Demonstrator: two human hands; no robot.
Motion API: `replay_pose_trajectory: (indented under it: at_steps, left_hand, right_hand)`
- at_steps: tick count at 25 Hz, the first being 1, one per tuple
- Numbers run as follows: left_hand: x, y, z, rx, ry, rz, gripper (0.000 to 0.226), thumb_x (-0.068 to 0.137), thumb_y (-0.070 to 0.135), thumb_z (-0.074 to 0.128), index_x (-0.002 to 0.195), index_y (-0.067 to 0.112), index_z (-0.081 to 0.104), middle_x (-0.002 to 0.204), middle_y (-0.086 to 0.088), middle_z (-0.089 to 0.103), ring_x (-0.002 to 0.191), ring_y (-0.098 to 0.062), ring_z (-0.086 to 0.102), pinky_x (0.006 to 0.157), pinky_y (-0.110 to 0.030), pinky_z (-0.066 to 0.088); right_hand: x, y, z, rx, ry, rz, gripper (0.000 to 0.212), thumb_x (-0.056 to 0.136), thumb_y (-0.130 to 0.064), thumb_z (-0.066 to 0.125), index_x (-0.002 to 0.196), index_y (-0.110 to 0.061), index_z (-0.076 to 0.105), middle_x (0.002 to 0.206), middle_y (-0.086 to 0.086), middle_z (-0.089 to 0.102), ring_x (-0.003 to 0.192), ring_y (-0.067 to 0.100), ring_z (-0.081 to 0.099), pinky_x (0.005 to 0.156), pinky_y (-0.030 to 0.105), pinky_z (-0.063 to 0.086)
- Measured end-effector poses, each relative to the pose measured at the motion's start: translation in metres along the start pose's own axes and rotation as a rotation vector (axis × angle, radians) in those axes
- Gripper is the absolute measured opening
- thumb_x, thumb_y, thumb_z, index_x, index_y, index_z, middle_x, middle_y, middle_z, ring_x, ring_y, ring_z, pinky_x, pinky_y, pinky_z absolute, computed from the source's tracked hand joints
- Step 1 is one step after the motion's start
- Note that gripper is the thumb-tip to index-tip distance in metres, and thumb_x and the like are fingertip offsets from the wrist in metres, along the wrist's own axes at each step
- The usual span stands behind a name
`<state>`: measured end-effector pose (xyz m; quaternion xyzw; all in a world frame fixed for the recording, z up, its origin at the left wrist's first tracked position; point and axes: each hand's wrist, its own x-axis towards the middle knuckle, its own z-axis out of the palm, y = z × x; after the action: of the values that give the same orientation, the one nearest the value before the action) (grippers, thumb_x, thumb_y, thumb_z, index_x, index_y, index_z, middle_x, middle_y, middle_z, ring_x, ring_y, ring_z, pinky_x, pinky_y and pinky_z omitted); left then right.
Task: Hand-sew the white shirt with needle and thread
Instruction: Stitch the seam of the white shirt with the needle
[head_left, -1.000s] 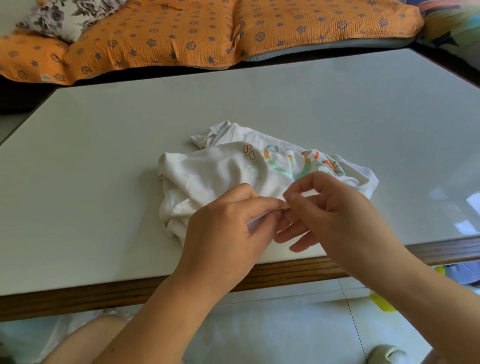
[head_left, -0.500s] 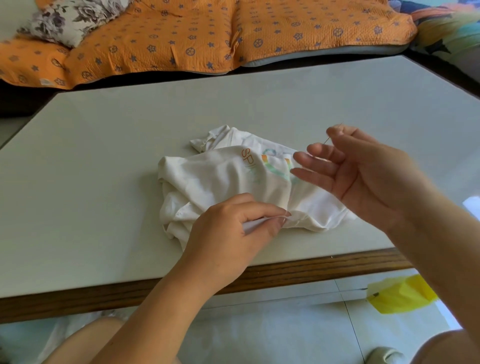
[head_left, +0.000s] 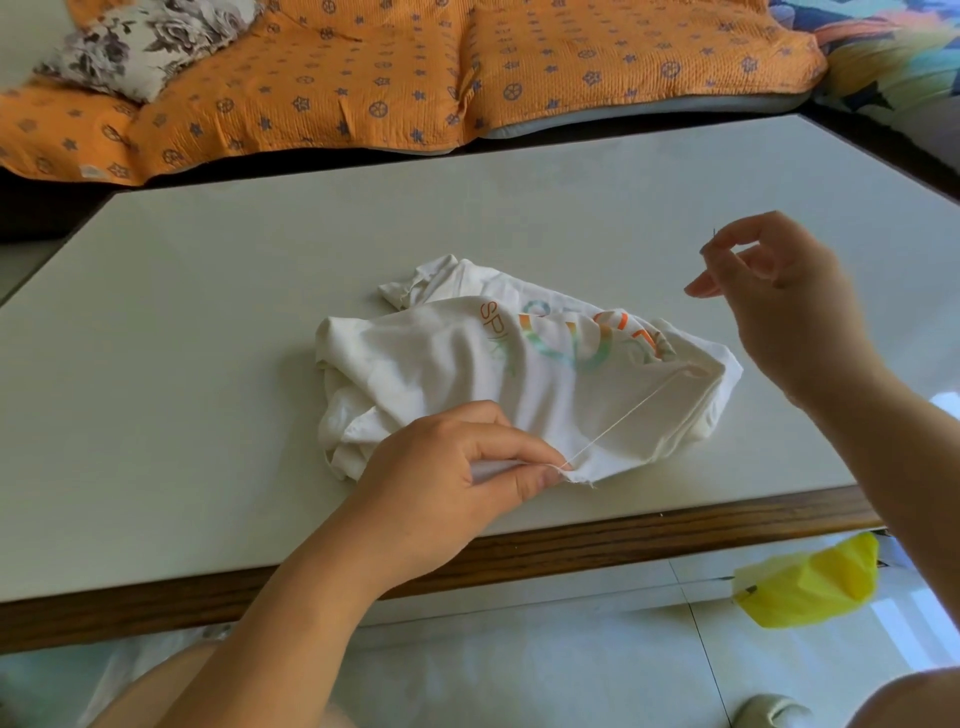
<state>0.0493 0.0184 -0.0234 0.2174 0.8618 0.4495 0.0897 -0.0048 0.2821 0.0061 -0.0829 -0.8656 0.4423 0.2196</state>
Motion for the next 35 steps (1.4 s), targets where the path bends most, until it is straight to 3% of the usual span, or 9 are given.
replay_pose_trajectory:
  at_steps: [4, 8, 13, 17, 20, 22, 26, 29, 35]
  left_hand:
    - [0.002, -0.001, -0.003, -0.017, -0.020, -0.037, 0.025, 0.074, 0.057, 0.060, 0.094, 0.048, 0.073, 0.084, 0.014, 0.060, 0.087, -0.007, 0.063, 0.087, -0.039, 0.051]
    - [0.002, -0.003, -0.005, -0.021, -0.026, -0.058, 0.023, 0.073, 0.058, 0.061, 0.091, 0.049, 0.073, 0.082, 0.016, 0.059, 0.085, -0.005, 0.063, 0.085, -0.033, 0.051]
    - [0.001, -0.002, -0.008, -0.023, -0.025, -0.075, 0.025, 0.071, 0.060, 0.061, 0.089, 0.047, 0.074, 0.083, 0.018, 0.060, 0.084, -0.002, 0.062, 0.082, -0.025, 0.047]
    - [0.001, 0.000, -0.007, -0.030, 0.003, -0.074, 0.023, 0.074, 0.058, 0.060, 0.090, 0.048, 0.074, 0.088, 0.014, 0.062, 0.088, -0.003, 0.063, 0.085, -0.025, 0.050]
    - [0.005, 0.004, -0.004, -0.073, 0.081, -0.078, 0.013, 0.081, 0.048, 0.066, 0.089, 0.043, 0.076, 0.086, 0.016, 0.063, 0.087, 0.000, 0.062, 0.078, -0.014, 0.046]
    - [0.006, 0.007, -0.002, -0.080, 0.118, -0.077, 0.014, 0.081, 0.045, 0.068, 0.089, 0.039, 0.077, 0.084, 0.013, 0.062, 0.085, -0.001, 0.061, 0.073, -0.013, 0.044]
    - [0.002, 0.009, -0.005, -0.073, 0.118, -0.078, 0.013, 0.077, 0.045, 0.068, 0.084, 0.037, 0.076, 0.082, 0.013, 0.062, 0.081, -0.002, 0.059, 0.068, -0.008, 0.041]
    - [0.001, 0.008, -0.008, -0.052, 0.135, -0.073, 0.007, 0.083, 0.031, 0.073, 0.081, 0.038, 0.073, 0.081, 0.017, 0.061, 0.076, -0.002, 0.056, 0.067, -0.007, 0.040]
    - [0.001, 0.008, -0.008, -0.080, 0.157, -0.069, 0.009, 0.090, 0.029, 0.065, 0.088, 0.030, 0.073, 0.078, 0.020, 0.063, 0.070, -0.009, 0.055, 0.065, -0.009, 0.042]
  right_hand:
    - [0.006, 0.014, -0.007, -0.144, -0.004, 0.051, 0.009, 0.099, -0.030, 0.048, 0.100, -0.029, 0.057, 0.085, -0.004, 0.068, 0.061, 0.006, 0.052, 0.055, 0.024, 0.034]
    - [0.010, 0.025, -0.013, -0.276, -0.009, 0.095, 0.016, 0.100, -0.031, 0.043, 0.105, -0.025, 0.057, 0.088, -0.002, 0.068, 0.077, 0.023, 0.060, 0.057, 0.028, 0.039]
    - [0.007, 0.026, -0.017, -0.341, -0.001, 0.147, 0.017, 0.100, -0.028, 0.043, 0.104, -0.025, 0.058, 0.090, 0.002, 0.072, 0.079, 0.024, 0.059, 0.060, 0.031, 0.039]
    - [-0.031, -0.026, 0.002, -0.115, -0.124, 0.033, 0.013, 0.096, -0.023, 0.050, 0.088, -0.030, 0.057, 0.077, -0.004, 0.072, 0.062, 0.015, 0.062, 0.051, 0.024, 0.042]
    - [-0.075, -0.059, 0.016, 0.144, -0.417, 0.064, 0.015, 0.097, -0.022, 0.051, 0.083, -0.027, 0.054, 0.074, -0.010, 0.071, 0.041, 0.012, 0.059, 0.038, 0.022, 0.041]
    - [-0.093, -0.064, 0.022, 0.182, -0.566, 0.104, 0.013, 0.098, -0.022, 0.050, 0.085, -0.023, 0.055, 0.073, -0.007, 0.069, 0.046, 0.016, 0.066, 0.044, 0.030, 0.051]
    - [-0.092, -0.058, 0.023, 0.177, -0.503, 0.128, 0.014, 0.097, -0.020, 0.052, 0.084, -0.022, 0.056, 0.070, 0.000, 0.073, 0.062, 0.016, 0.072, 0.072, 0.043, 0.060]
    - [-0.088, -0.057, 0.020, 0.222, -0.509, 0.148, 0.011, 0.095, -0.018, 0.056, 0.086, -0.021, 0.061, 0.069, 0.001, 0.072, 0.061, 0.019, 0.072, 0.069, 0.040, 0.061]
    - [-0.085, -0.056, 0.013, 0.155, -0.570, 0.123, 0.020, 0.091, -0.014, 0.061, 0.084, -0.029, 0.073, 0.066, 0.001, 0.071, 0.058, 0.019, 0.071, 0.064, 0.034, 0.061]
